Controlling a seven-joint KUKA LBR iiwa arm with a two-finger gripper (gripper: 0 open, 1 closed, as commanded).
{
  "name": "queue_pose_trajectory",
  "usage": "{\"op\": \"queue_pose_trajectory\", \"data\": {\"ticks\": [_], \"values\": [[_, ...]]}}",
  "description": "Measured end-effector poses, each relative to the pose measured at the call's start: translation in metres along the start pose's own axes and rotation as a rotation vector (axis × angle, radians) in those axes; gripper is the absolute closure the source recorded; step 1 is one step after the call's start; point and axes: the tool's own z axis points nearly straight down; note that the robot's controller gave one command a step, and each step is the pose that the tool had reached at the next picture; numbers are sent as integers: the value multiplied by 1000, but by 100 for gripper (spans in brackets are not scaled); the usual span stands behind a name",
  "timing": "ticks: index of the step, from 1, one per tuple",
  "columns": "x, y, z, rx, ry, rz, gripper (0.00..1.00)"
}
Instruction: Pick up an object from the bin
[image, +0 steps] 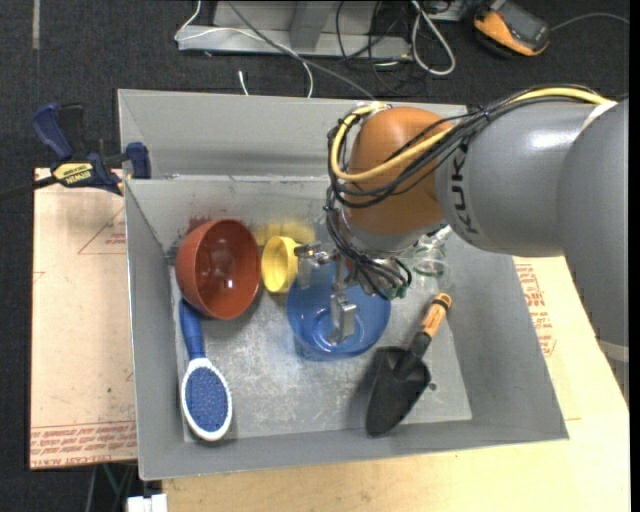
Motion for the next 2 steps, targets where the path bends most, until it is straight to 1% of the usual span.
{"op": "queue_pose_trajectory", "data": {"ticks": [1,2], "values": [[2,18,-61,-1,0,226,0],[-6,15,-66,-2,-13,316,0]]}}
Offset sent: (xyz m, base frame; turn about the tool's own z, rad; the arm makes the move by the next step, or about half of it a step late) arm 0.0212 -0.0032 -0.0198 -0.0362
